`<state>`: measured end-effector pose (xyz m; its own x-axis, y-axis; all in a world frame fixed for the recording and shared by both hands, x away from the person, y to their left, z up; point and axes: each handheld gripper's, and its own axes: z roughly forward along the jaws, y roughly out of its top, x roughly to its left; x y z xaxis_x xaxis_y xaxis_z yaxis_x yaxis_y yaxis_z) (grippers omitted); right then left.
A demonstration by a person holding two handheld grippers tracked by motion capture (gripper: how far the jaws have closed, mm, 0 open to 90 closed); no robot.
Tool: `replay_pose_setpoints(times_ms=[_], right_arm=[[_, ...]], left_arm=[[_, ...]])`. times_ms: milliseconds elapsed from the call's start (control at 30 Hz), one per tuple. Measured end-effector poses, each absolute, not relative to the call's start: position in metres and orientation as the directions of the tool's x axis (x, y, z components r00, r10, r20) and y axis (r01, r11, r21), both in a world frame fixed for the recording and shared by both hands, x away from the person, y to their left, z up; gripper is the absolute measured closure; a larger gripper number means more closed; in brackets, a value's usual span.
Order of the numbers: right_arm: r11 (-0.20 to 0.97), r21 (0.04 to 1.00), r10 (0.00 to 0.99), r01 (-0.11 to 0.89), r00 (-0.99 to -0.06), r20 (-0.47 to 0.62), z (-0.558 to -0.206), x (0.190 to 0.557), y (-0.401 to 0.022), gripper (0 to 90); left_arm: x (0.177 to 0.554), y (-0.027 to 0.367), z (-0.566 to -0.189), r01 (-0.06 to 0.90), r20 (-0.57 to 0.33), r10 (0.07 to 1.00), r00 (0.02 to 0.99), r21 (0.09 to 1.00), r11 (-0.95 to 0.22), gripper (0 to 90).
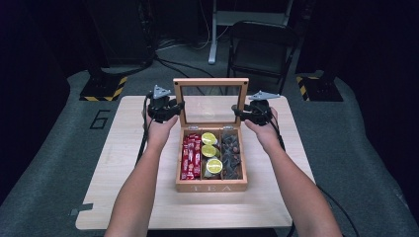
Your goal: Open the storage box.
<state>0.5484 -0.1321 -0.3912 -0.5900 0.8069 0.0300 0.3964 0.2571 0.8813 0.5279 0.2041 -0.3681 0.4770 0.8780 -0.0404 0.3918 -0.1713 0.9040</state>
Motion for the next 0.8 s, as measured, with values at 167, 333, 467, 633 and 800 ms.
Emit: replay_pose_setpoints(times_ms=[167,333,467,633,800], right_arm=[[0.249,0.881,0.813,0.402,-0.581,0.035,-0.392,0.551,-0.132,59.9],[0.229,0.886,0.814,0.403,-0.579,0.053,-0.393,0.553,-0.134,61.6],[0.232,0.889,0.811,0.396,-0.583,0.047,-0.395,0.555,-0.134,59.4],[0.236,0.887,0.805,0.397,-0.592,0.051,-0.395,0.560,-0.133,56.0],[0.250,0.874,0.798,0.416,-0.600,0.058,-0.393,0.567,-0.133,56.2]], left_arm=[[0.529,0.202,-0.372,0.401,-0.058,0.882,0.468,0.903,-0.153,60.2],[0.527,0.203,-0.375,0.407,-0.077,0.881,0.467,0.903,-0.137,55.9],[0.524,0.208,-0.376,0.413,-0.077,0.877,0.474,0.900,-0.144,54.8],[0.513,0.211,-0.375,0.412,-0.075,0.868,0.492,0.898,-0.156,54.2],[0.500,0.214,-0.377,0.421,-0.087,0.852,0.516,0.892,-0.164,53.9]])
